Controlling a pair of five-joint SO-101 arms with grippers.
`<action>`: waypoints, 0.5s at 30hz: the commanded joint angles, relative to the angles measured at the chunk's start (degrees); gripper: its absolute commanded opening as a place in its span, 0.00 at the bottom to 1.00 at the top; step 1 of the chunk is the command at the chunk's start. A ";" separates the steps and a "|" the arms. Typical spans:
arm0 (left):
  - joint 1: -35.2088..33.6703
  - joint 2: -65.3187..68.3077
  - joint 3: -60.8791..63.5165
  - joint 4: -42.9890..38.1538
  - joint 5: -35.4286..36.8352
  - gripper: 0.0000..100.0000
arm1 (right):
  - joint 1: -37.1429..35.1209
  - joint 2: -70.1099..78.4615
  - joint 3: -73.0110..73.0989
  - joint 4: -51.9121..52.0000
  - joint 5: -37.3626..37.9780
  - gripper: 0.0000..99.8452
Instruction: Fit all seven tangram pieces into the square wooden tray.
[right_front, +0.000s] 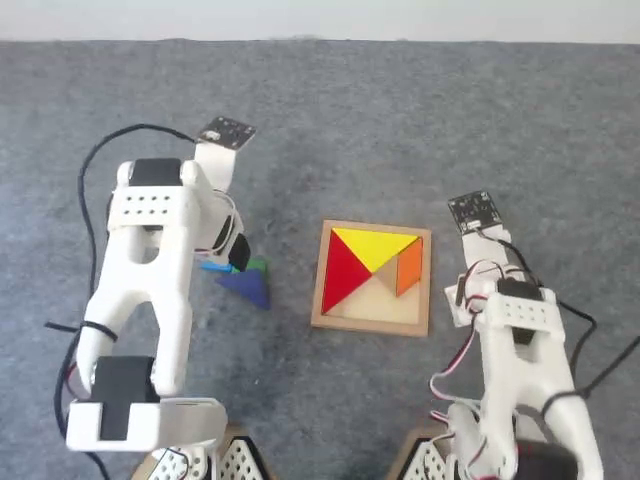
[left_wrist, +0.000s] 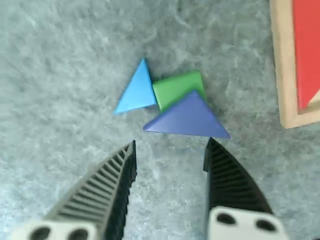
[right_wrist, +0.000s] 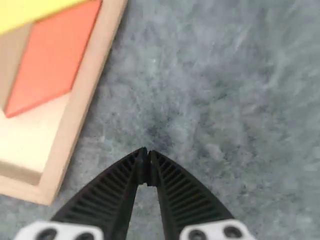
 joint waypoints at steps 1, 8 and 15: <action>0.18 0.70 3.38 -8.00 1.58 0.21 | 0.84 4.97 -4.75 -1.63 0.53 0.01; 0.62 4.31 7.34 -12.22 2.73 0.21 | 0.84 5.67 -4.92 -1.71 0.44 0.01; -1.85 4.31 10.95 -20.22 7.74 0.21 | 0.84 5.76 -4.92 -1.71 0.44 0.01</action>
